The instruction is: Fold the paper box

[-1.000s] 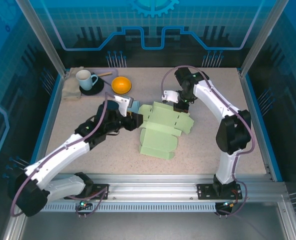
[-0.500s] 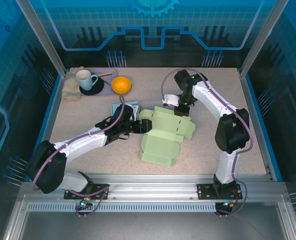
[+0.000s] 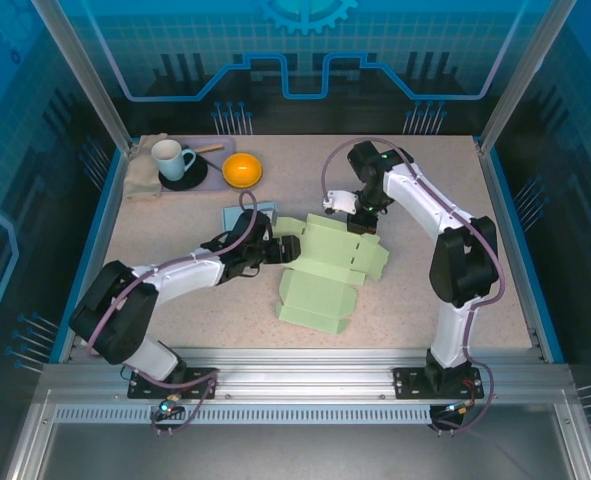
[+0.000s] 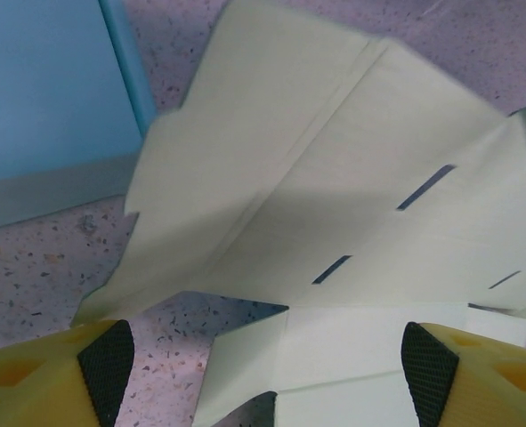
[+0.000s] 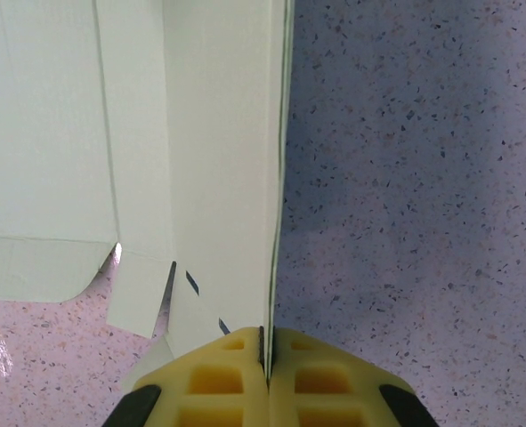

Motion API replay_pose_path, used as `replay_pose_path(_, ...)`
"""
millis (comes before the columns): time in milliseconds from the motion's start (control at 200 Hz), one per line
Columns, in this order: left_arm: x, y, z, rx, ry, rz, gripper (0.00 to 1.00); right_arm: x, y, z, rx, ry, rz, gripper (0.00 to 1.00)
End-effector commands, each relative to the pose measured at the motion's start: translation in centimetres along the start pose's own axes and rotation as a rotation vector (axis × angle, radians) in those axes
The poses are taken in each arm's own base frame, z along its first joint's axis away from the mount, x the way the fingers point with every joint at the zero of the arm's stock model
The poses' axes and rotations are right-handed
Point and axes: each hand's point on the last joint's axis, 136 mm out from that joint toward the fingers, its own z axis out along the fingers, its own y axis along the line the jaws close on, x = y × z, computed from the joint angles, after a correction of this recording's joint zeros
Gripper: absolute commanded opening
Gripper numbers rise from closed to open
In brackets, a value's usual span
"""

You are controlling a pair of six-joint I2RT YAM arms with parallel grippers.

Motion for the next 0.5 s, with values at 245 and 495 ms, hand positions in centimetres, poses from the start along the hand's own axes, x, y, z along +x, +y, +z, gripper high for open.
replay_pose_path(245, 1.5, -1.9, 1.1, 0.065, 0.053, -0.115, 0.83, -0.5, -0.7, -1.0, 0.022, -0.039, 0.061, 0.00)
replay_pose_path(495, 0.9, -4.5, 1.0, 0.130, 0.058, -0.168, 0.83, -0.4, -0.9, -0.6, 0.029, -0.037, 0.088, 0.00)
